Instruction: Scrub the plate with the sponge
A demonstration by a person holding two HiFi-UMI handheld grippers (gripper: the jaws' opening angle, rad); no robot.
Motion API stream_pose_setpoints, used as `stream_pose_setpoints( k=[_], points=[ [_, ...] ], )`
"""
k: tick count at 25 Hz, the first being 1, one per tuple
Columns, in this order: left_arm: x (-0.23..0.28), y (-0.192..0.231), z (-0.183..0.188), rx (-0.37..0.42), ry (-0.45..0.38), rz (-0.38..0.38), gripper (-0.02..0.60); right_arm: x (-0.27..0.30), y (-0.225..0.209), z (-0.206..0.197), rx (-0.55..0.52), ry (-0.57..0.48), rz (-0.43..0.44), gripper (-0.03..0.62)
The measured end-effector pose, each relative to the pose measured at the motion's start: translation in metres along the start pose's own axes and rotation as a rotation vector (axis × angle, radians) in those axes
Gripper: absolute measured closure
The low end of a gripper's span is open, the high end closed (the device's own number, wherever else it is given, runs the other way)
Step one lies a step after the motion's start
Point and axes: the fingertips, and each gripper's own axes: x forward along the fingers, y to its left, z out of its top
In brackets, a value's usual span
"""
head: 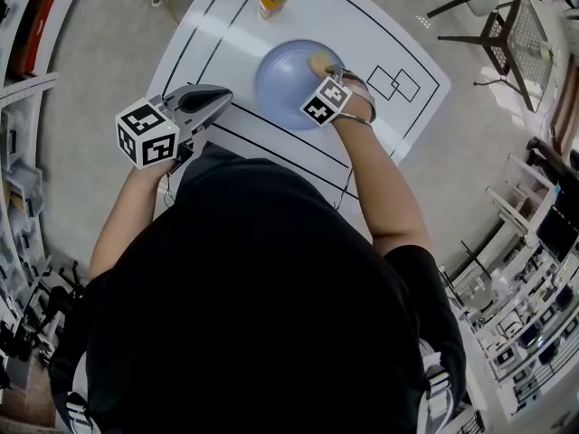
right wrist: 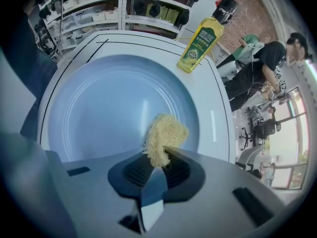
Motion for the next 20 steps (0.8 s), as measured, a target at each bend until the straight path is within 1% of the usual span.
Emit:
stream_pose_setpoints(
  k=[15,20],
  points=[
    [0.000,-0.009,-0.010,-0.002,-0.011,-0.005,0.572,-0.003,0.016,-0.023,0.042,0.062,0.028,0.549],
    [-0.001,-0.013,-0.011,0.001,-0.015,-0.006,0.572,-0.004,0.022,-0.030,0.037,0.100,0.051,0.549]
  ],
)
